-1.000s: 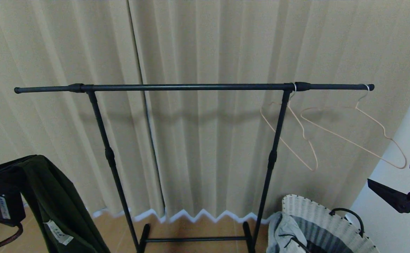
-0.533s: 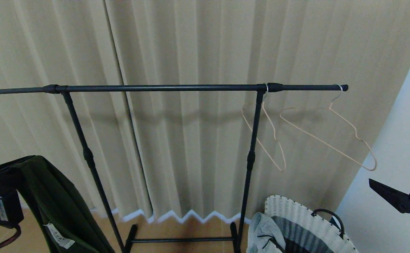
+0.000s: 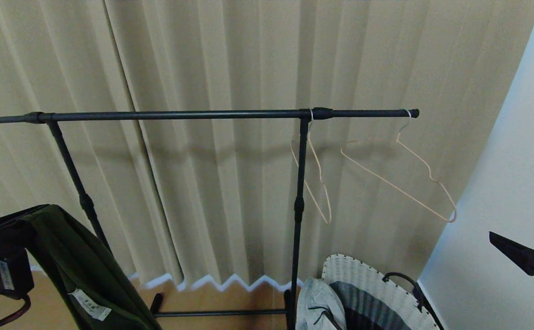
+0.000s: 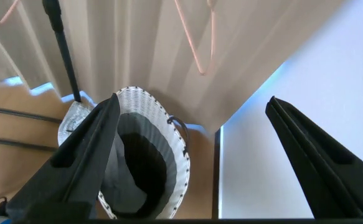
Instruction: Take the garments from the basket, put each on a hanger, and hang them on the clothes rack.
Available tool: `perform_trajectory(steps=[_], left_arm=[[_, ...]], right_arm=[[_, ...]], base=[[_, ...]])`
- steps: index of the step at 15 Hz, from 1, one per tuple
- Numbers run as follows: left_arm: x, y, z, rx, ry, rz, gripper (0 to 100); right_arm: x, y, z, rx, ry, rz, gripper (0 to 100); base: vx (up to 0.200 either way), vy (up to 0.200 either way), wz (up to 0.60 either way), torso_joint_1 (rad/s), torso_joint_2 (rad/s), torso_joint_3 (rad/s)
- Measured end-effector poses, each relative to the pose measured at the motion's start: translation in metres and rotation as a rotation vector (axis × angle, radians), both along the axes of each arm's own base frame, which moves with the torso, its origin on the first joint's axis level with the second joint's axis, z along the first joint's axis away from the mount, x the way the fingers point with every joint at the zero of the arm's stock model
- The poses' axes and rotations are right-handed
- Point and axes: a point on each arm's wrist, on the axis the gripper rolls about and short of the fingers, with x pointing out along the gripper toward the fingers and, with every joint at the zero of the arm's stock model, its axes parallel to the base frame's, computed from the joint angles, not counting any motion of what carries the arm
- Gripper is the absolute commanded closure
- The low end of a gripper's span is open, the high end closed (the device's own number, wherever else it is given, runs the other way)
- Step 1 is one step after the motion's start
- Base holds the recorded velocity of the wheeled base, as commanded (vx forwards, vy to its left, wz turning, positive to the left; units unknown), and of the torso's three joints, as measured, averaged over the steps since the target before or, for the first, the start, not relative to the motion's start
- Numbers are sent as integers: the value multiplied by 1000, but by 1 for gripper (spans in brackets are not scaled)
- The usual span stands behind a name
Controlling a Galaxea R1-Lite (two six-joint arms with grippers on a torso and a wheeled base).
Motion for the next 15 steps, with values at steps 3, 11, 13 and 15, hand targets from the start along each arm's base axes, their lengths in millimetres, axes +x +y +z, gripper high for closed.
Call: perform_trajectory(steps=[3, 11, 13, 15], left_arm=[[-2, 1, 1, -2, -6, 0, 100], [-5, 2, 3, 8, -24, -2, 100], [-5, 2, 2, 10, -21, -2, 100], [-5, 2, 2, 11, -21, -2, 100]], right_arm=[[0, 0, 0, 0, -1, -3, 0], [0, 0, 2, -1, -11, -2, 0], [0, 0, 3, -1, -12, -3, 0], [0, 0, 3, -1, -13, -2, 0]], base=[[0, 0, 0, 0, 0, 0], [125, 0, 0, -3, 0, 3], [200, 0, 0, 7, 5, 7], [200, 0, 0, 0, 2, 5]])
